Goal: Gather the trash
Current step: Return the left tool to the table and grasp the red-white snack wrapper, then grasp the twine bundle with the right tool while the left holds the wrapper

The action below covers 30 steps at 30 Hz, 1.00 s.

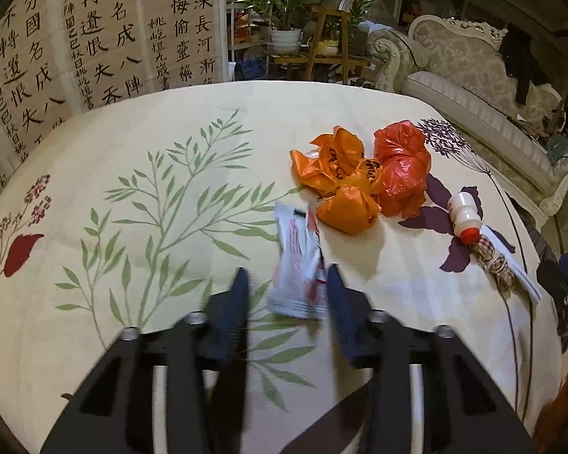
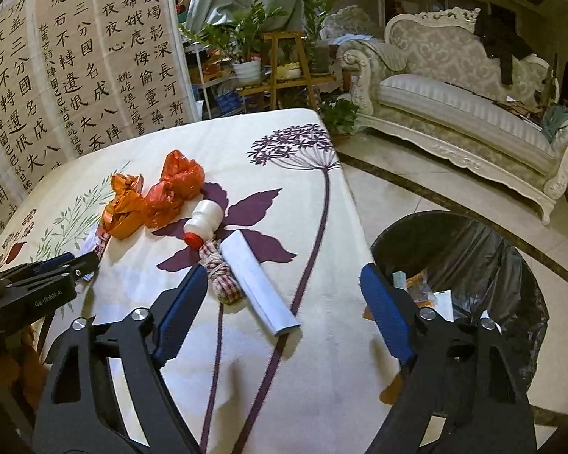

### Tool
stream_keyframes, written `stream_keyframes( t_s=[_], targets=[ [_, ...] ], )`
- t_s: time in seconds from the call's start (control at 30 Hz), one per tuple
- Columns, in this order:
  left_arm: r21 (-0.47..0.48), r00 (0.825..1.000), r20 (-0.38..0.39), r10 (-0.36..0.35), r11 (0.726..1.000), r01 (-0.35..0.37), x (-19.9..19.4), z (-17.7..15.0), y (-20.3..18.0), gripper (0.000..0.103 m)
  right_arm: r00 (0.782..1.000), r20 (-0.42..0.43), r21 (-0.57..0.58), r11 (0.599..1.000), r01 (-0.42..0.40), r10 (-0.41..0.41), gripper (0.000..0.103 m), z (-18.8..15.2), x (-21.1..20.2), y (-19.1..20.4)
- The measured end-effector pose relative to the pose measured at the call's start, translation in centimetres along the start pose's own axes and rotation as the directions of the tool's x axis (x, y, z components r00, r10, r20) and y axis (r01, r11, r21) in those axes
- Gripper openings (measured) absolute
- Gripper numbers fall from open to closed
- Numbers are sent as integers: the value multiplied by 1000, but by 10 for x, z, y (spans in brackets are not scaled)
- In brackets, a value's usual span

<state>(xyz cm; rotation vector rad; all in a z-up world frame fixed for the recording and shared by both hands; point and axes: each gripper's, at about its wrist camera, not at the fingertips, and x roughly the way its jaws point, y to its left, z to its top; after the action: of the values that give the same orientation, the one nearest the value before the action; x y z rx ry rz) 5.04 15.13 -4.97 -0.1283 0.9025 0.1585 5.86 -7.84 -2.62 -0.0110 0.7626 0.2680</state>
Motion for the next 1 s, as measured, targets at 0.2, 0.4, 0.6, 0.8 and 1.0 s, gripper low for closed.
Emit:
stream_keyframes(
  t_s=[0.2, 0.4, 0.6, 0.8, 1.0],
  targets=[
    [0, 1000, 4, -30, 1000, 30, -5, -4, 9, 24, 999, -38, 1, 1000, -9, 10, 63, 1, 10, 4],
    [-12, 999, 6, -49, 999, 49, -11, -8, 14, 24, 997, -35, -24, 997, -67, 66, 48, 4, 8, 20],
    [-17, 998, 14, -64, 998, 64, -19, -12, 20, 24, 992, -59, -60, 991, -119, 115, 39, 3, 12, 38],
    [-17, 997, 13, -77, 997, 77, -23, -17, 26, 24, 981, -101, -70, 983, -172, 165, 38, 0, 18, 50],
    [-29, 996, 3, -93, 995, 93, -25, -24, 33, 24, 977, -109, -75, 979, -192, 183, 38, 0, 16, 58]
  ],
)
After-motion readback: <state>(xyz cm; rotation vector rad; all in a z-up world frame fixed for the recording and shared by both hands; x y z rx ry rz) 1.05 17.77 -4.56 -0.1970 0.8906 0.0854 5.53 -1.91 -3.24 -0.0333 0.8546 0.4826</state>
